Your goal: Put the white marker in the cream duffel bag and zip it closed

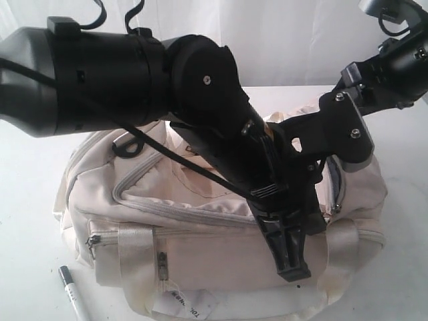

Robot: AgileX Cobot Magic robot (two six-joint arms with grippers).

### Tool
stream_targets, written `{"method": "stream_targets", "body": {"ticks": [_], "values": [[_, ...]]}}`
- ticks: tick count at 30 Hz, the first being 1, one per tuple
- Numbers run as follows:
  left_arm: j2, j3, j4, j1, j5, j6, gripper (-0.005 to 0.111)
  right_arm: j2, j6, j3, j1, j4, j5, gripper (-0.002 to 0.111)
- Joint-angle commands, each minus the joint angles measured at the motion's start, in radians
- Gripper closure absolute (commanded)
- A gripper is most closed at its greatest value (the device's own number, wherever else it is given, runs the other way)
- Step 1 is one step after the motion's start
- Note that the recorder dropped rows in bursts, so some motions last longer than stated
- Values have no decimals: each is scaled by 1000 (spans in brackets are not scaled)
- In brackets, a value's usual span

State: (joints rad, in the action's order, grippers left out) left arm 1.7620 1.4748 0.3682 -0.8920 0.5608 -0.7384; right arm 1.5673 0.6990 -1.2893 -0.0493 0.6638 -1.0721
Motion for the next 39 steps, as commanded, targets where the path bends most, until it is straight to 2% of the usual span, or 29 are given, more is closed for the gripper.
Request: {"method": "stream_targets", "body": {"ticks": [1,14,27,36,39], "values": [[-5,-8,19,-5,6,-1,107,-46,-15,63,9,-12,-40,48],[-5,-8,19,-5,6,-1,107,-80,-15,171,70,-35,3,47],[-5,-8,19,-5,7,2,107,-70,-31,197,111,-81,36,47],[-5,-8,19,-5,7,2,107,-26,-32,197,125,-74,12,52],[-5,-8,19,-5,7,2,107,-19,-30,197,133,-77,16,64]]}}
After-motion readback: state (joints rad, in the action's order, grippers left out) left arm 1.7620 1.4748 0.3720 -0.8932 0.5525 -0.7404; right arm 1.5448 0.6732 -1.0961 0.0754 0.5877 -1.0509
